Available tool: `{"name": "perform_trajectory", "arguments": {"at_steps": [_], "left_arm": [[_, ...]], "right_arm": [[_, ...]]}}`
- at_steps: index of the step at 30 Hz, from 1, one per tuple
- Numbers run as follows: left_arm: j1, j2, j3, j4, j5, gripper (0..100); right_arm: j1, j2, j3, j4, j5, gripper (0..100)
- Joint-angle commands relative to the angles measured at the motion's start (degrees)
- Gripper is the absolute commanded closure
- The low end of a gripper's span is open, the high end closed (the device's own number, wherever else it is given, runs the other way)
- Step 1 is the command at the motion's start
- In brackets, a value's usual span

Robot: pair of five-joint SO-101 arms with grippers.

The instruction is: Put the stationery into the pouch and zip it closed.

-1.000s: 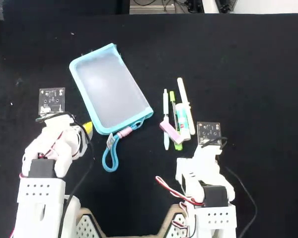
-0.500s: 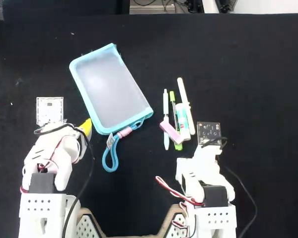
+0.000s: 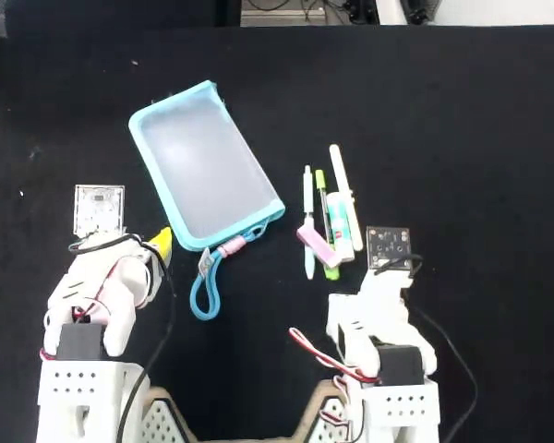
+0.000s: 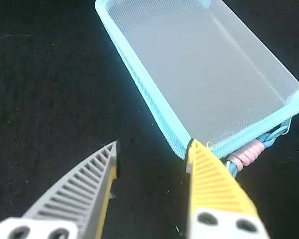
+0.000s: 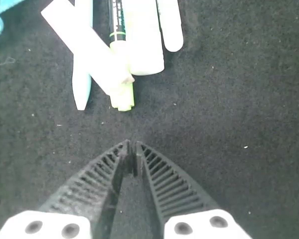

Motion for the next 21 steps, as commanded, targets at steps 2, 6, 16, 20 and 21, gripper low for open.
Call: {"name": "perform_trajectory", "arguments": {"at_steps": [2,6,16,20,21], "left_arm": [[0.22,-0.09,-2.68,0.44,0.35,76],[0.22,-0.09,-4.79,2.99,0.26,76],[0.4,0.09,-5.85,6.51,-0.62,76],[0.48,0.18,-5.85,6.68,-1.76,76],[0.48,0.62,-5.85,6.59,-1.76,76]], "right_arm": [[-0.62,-5.49,-0.4,0.35,-0.35,98.6],[-0.62,-5.49,-0.4,0.35,-0.35,98.6],[-0.97,-5.49,-0.4,0.35,-0.44,98.6],[-0.97,-5.49,-0.4,0.35,-0.53,98.6],[-0.97,-5.49,-0.4,0.35,-0.53,98.6]]}}
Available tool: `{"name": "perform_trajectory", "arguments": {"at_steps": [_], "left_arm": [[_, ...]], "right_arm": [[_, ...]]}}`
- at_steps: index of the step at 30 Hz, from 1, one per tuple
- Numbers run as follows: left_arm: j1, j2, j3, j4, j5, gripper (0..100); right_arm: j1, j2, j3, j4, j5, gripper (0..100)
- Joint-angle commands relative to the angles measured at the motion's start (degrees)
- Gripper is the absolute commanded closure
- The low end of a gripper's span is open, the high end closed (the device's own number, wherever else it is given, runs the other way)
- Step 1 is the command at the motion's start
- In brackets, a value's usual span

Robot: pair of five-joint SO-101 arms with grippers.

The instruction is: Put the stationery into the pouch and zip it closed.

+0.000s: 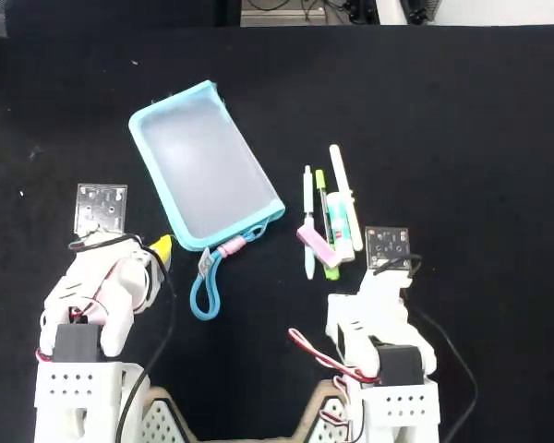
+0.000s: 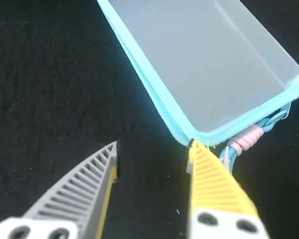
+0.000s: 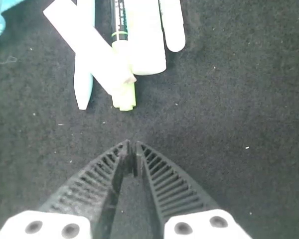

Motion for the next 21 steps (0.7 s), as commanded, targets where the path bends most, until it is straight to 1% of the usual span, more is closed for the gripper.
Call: {"name": "perform_trajectory", "arguments": {"at_steps": [1,5,8,10,12,14,18,20,21], "left_arm": [[0.57,1.49,-2.68,-0.09,-0.44,76],[0.66,9.32,-5.41,-0.44,-0.62,76],[0.66,18.81,-8.92,-0.53,-0.53,76],[0.66,25.05,-11.47,-0.53,-0.35,76],[0.48,30.33,-13.67,-0.53,-0.26,76],[0.31,33.58,-14.9,-0.97,-0.26,76],[0.57,35.52,-12.62,-6.15,-0.18,76],[0.66,35.52,-11.03,-8.62,-0.18,76],[0.66,35.52,-10.77,-9.23,-0.18,76]], "right_arm": [[-0.53,-5.49,-0.4,0.35,-0.53,98.6],[-1.67,-5.49,-0.4,0.35,-0.26,98.6],[-3.78,-5.49,-0.4,-0.79,-0.26,98.6],[-3.78,-5.49,-0.48,-4.92,0.09,98.6],[-3.43,-5.41,-0.75,-9.93,2.73,98.6],[-3.43,-5.41,-1.45,-14.42,9.76,98.6],[-3.69,-5.41,-3.82,-21.71,30.24,98.6],[-3.69,-5.41,-5.23,-24.0,37.19,98.6],[-3.69,-5.41,-6.11,-24.97,39.12,98.6]]}}
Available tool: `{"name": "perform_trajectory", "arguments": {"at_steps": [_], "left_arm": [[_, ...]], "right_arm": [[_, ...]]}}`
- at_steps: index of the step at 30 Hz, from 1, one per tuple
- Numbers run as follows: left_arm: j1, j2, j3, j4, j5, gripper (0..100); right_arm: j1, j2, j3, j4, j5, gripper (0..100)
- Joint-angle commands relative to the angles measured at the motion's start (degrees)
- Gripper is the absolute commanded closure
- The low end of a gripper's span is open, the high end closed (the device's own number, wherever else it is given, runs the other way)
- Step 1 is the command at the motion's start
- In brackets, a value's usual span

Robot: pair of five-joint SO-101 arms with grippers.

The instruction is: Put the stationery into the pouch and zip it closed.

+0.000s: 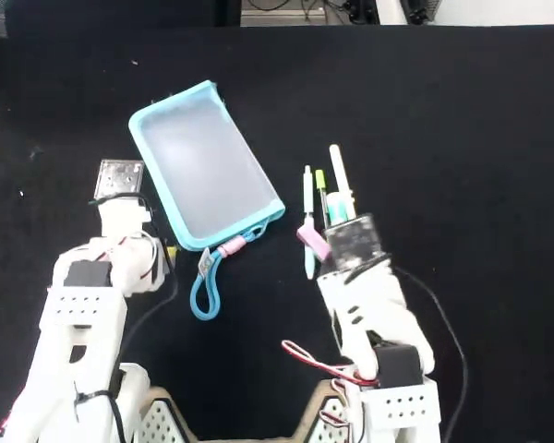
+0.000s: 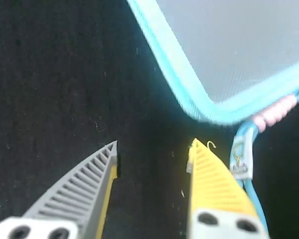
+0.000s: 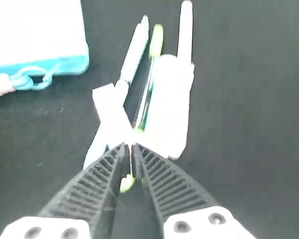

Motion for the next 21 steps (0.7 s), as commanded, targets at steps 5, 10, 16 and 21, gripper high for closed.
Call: {"name": "perform_trajectory", "arguments": {"at_steps": [5,10,16,21], "left_arm": [[0.4,0.26,0.04,-3.96,0.18,76],[0.22,0.26,-0.04,-4.22,0.18,77],[-0.66,0.26,-0.04,-4.22,1.05,77],[-11.65,0.26,-2.95,-4.31,5.71,77]], "right_arm": [[-3.6,-5.05,-12.18,-4.31,3.96,98.6],[-15.21,-4.97,-20.44,1.85,1.05,90.7],[-24.44,-4.97,-17.45,1.85,-7.38,85.1],[-29.8,-4.97,-12.53,-0.88,-12.31,84.8]]}}
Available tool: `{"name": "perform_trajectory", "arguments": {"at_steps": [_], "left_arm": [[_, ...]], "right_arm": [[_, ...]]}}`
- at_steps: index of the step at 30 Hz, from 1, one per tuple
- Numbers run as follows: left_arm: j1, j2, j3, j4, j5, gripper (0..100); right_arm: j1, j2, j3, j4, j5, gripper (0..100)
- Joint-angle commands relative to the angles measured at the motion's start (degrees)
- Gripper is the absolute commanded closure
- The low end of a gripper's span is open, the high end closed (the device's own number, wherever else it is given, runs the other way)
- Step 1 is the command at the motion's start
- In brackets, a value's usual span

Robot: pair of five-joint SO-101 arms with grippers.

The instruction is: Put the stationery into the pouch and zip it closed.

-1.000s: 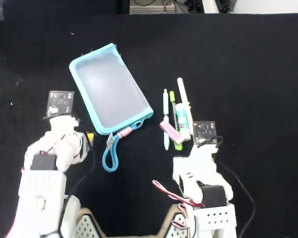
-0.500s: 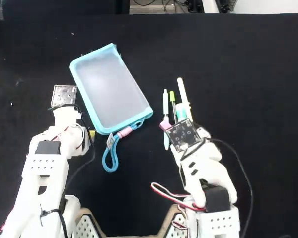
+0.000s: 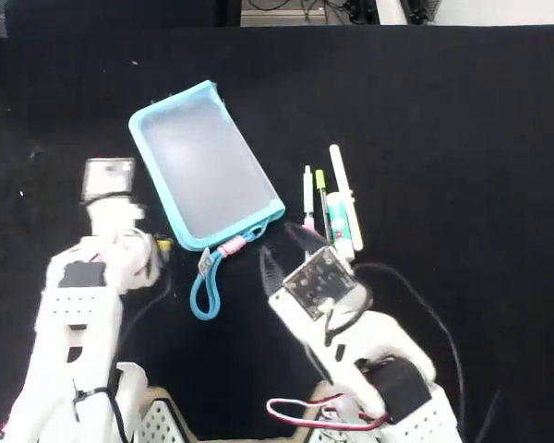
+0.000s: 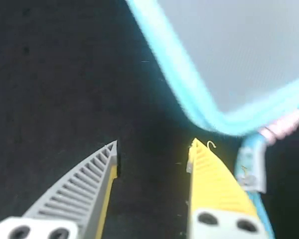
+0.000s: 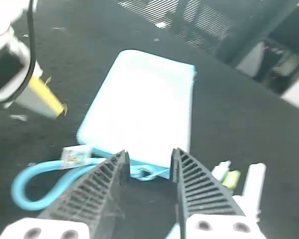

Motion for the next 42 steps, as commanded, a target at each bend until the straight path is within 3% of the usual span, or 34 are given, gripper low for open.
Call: {"name": "perform_trajectory", "arguments": {"at_steps": [1,3,7,14,18,24,27,32,38,42], "left_arm": [[-10.95,-0.09,-4.44,-0.79,6.77,77],[-14.37,0.44,-5.32,-0.79,9.49,77],[-14.99,0.26,-5.05,-0.79,10.64,77],[-15.34,-0.09,-2.86,-4.92,10.73,77],[-15.43,-0.09,-2.68,-5.1,10.81,77],[-20.09,-0.09,-3.12,-5.1,13.8,77],[-23.16,-0.09,-3.21,-5.19,17.05,77],[-23.52,-0.09,-3.21,-5.19,17.67,77],[-23.52,-0.09,-3.21,-5.19,17.67,77],[-23.52,-0.09,-3.03,-6.15,17.58,77]], "right_arm": [[-3.87,-4.97,0.75,-2.02,-2.73,84.7],[-4.57,-4.97,-0.04,-1.85,-2.64,84.7],[-4.57,-1.54,-5.93,-1.23,-2.64,84.7],[-4.84,22.81,-18.51,0.18,-2.81,84.7],[-10.2,34.68,-17.27,-4.4,-3.43,84.6],[-18.37,44.79,-11.47,-17.58,-14.77,84.5],[-18.81,49.27,-12.35,-18.37,-14.42,84.0],[-20.4,57.27,-17.01,-18.29,-14.77,71.9],[-28.04,64.04,-18.33,-19.43,-16.97,74.4],[-26.99,67.3,-17.19,-25.05,-18.37,74.4]]}}
